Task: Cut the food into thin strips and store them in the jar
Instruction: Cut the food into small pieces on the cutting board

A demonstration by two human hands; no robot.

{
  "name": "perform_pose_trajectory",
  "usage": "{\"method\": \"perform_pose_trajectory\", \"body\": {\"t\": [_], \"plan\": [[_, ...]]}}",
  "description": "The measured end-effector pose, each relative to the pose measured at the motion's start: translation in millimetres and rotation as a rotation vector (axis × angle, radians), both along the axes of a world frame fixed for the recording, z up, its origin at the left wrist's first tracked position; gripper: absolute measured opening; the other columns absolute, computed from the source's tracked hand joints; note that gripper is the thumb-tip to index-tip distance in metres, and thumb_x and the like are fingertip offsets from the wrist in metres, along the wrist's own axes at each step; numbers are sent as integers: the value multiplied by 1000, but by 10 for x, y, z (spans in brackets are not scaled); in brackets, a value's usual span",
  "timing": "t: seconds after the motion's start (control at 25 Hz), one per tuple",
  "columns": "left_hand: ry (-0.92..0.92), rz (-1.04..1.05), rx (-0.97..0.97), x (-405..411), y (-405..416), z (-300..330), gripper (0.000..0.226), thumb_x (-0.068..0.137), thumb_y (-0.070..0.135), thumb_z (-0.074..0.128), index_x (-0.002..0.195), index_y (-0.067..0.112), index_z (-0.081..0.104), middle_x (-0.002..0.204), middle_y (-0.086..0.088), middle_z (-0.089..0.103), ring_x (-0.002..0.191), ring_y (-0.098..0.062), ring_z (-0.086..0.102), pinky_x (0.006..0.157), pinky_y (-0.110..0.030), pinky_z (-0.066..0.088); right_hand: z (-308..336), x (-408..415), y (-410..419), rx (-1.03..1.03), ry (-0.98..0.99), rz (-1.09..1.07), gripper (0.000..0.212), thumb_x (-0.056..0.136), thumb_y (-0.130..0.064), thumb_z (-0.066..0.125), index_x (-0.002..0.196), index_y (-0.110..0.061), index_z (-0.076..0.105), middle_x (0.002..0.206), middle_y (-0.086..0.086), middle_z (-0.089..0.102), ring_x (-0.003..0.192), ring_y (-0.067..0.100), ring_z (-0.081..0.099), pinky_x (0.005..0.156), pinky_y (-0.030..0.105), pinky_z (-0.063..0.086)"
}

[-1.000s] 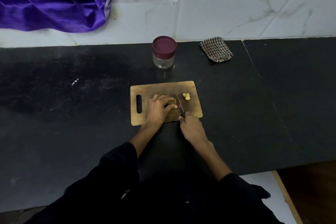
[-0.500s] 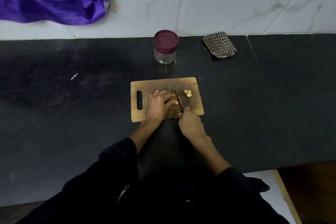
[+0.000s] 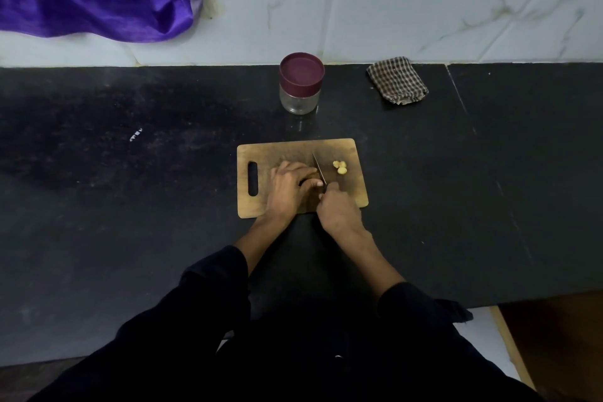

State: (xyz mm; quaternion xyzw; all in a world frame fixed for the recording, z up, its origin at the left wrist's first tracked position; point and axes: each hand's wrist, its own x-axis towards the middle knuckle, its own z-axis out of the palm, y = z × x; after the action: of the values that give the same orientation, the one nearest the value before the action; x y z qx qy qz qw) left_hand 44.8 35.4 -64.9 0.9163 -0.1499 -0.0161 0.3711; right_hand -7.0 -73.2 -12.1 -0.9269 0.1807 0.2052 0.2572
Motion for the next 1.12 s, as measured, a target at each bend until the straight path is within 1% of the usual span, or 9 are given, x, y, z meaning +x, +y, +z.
{"method": "perform_pose_trajectory", "body": {"t": [0.2, 0.32, 0.4, 0.48, 0.64, 0.76, 0.92, 1.0, 1.12], "plan": [[-2, 5, -9, -8, 10, 13, 36, 83, 37, 66, 112, 16, 70, 110, 1, 68, 105, -19, 52, 92, -37, 36, -48, -259, -49, 2, 26, -10, 18, 104, -24, 40, 115, -10, 47, 110, 12, 62, 99, 29, 61, 74, 40, 43], [5, 6, -20, 2, 25, 21, 37, 82, 38, 67, 112, 17, 70, 111, 2, 67, 105, -18, 51, 93, -35, 36, -67, -351, -119, -10, 59, 11, 21, 105, -27, 39, 115, -11, 48, 112, 13, 62, 103, 31, 61, 79, 43, 46], [12, 4, -21, -1, 33, 27, 38, 82, 38, 67, 114, 18, 68, 113, 2, 67, 107, -16, 50, 94, -33, 34, -57, -361, -183, -9, 42, -3, 23, 105, -29, 39, 116, -12, 49, 112, 13, 62, 103, 31, 61, 84, 46, 50], [21, -1, -23, -19, 30, 30, 40, 82, 38, 67, 116, 18, 67, 116, 2, 65, 110, -16, 49, 95, -31, 32, -27, -330, -255, -5, 6, -42, 24, 105, -29, 39, 118, -12, 51, 111, 13, 62, 102, 30, 61, 86, 47, 50], [6, -24, -3, -55, 55, 33, 42, 86, 37, 64, 121, 16, 64, 121, -1, 63, 114, -17, 47, 102, -34, 35, 16, -268, -325, 21, -27, -71, 25, 105, -29, 39, 117, -11, 52, 108, 12, 63, 100, 29, 61, 85, 47, 51], [-7, -57, 31, -69, 75, 38, 38, 91, 29, 60, 125, 15, 60, 124, -3, 61, 114, -18, 47, 102, -38, 37, 13, -274, -293, 80, -34, -77, 27, 105, -30, 40, 120, -11, 52, 108, 11, 63, 101, 29, 61, 87, 47, 50], [3, -35, -7, -64, 58, 41, 33, 88, 21, 64, 120, 13, 63, 117, -3, 65, 110, -19, 50, 97, -38, 40, 1, -274, -201, 164, -51, -64, 23, 104, -31, 42, 107, -11, 53, 103, 10, 62, 97, 28, 60, 86, 47, 50], [17, -23, -35, -43, 52, 42, 30, 86, 19, 66, 115, 13, 66, 113, -2, 66, 108, -19, 51, 96, -39, 42, -1, -270, -159, 168, -62, -49, 22, 104, -31, 42, 107, -11, 52, 103, 9, 62, 96, 27, 60, 85, 46, 50], [28, -22, -30, -21, 65, 49, 31, 86, 20, 66, 116, 13, 66, 116, -2, 66, 110, -18, 51, 98, -39, 40, -19, -253, -136, 137, -64, -24, 18, 105, -29, 42, 104, -13, 49, 100, 7, 60, 92, 24, 58, 77, 41, 47]]}}
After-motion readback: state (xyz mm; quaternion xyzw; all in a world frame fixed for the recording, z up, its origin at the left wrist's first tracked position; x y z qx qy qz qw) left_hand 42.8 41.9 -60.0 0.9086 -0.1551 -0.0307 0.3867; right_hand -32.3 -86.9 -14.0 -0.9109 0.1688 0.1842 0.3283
